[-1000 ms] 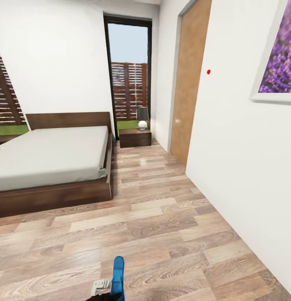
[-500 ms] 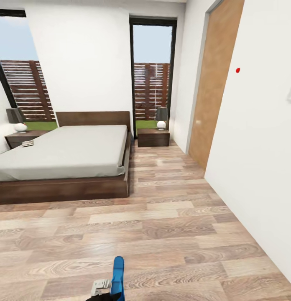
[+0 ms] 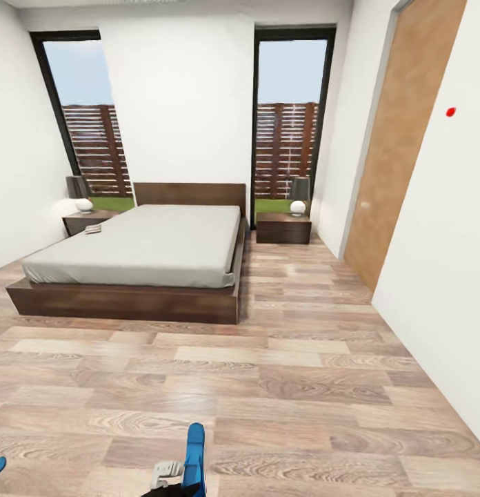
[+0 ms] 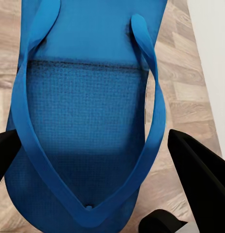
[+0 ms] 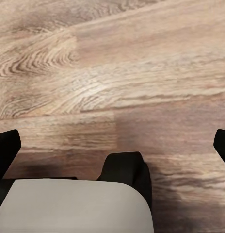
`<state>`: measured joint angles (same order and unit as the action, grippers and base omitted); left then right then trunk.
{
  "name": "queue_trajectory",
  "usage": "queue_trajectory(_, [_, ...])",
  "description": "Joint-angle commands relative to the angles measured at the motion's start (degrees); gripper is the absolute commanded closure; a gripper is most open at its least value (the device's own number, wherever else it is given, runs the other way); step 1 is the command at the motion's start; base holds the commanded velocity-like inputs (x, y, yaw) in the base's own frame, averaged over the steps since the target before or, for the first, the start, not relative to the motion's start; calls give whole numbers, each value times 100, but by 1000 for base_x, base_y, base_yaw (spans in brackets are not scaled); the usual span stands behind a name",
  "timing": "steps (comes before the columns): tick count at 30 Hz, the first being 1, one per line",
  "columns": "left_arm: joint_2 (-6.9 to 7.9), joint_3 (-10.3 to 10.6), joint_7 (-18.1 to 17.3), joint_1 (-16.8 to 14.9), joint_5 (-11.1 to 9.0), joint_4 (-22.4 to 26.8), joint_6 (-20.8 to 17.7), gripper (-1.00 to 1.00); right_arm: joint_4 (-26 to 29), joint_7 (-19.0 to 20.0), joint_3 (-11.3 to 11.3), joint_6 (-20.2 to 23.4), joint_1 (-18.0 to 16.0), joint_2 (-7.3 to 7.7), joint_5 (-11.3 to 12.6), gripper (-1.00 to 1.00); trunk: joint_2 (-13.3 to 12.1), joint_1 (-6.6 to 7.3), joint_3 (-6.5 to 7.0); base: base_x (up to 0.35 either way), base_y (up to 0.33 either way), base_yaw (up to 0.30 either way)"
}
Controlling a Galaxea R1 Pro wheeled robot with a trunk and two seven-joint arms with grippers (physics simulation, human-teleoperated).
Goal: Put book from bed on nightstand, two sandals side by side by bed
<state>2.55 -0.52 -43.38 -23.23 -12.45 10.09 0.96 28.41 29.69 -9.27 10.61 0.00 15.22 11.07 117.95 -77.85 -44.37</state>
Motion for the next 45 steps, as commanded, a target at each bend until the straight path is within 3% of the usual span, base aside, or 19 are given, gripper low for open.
queue_trajectory(1, [0, -9, -21, -6, -12, -7, 10, 100, 7, 24, -22, 54, 0, -1, 53, -100, 3, 1, -6, 0, 0, 299])
queue_trajectory(24, [0, -9, -21, -6, -12, -7, 10, 100, 7, 26, -22, -18, 1, -1, 53, -100, 3, 1, -6, 0, 0, 289])
queue_trajectory(29, [0, -12, -21, -6, -12, -7, 10, 100, 7, 28, -12, -540, 0, -3, 53, -100, 3, 1, -6, 0, 0, 55])
queue_trajectory(45, [7, -24, -28, -6, -19, -7, 10, 100, 7, 29, 4, -613, 0, -7, 46, -100, 3, 1, -6, 92, 0, 2])
